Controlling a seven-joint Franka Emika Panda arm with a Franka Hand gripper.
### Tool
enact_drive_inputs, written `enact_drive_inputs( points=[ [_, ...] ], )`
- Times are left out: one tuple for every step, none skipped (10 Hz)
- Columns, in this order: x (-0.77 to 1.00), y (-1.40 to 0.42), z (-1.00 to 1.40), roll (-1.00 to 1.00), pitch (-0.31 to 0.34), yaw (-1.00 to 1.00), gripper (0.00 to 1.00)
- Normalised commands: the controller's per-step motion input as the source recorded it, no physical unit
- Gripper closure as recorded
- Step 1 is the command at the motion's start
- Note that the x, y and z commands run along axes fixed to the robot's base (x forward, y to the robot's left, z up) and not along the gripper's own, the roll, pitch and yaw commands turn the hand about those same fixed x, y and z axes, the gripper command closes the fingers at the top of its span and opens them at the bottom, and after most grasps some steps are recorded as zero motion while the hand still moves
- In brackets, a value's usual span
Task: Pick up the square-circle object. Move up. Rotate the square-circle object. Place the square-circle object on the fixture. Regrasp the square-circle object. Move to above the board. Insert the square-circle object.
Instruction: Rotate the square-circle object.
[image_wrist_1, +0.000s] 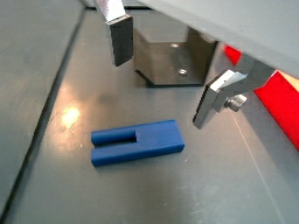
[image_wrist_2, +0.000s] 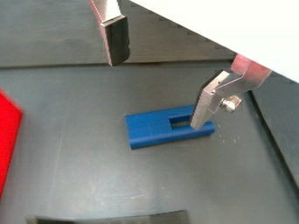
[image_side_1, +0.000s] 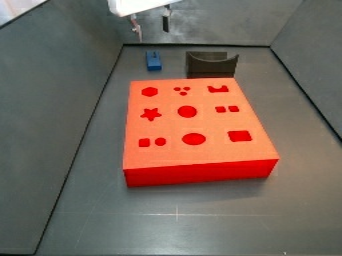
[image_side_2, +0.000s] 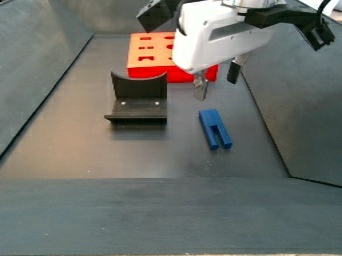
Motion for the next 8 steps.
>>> enact_drive_inputs(
  points=[
    [0.02, -0.01, -0.04, 0.00, 0.004, 1.00, 0.00],
    [0.02, -0.01, -0.04, 0.00, 0.004, 1.00, 0.00],
    [0.02, -0.01, -0.04, 0.00, 0.004, 1.00, 0.00],
    [0.02, -0.01, -0.04, 0.00, 0.005, 1.00, 0.00],
    [0.02, -0.01, -0.04, 0.00, 0.005, 1.00, 0.00],
    [0.02, -0.01, -0.04, 0.00, 0.005, 1.00, 0.00],
    [0.02, -0.01, -0.04, 0.00, 0.005, 1.00, 0.00],
    [0.02, -0.01, -0.04, 0.00, 0.005, 1.00, 0.00]
  ],
)
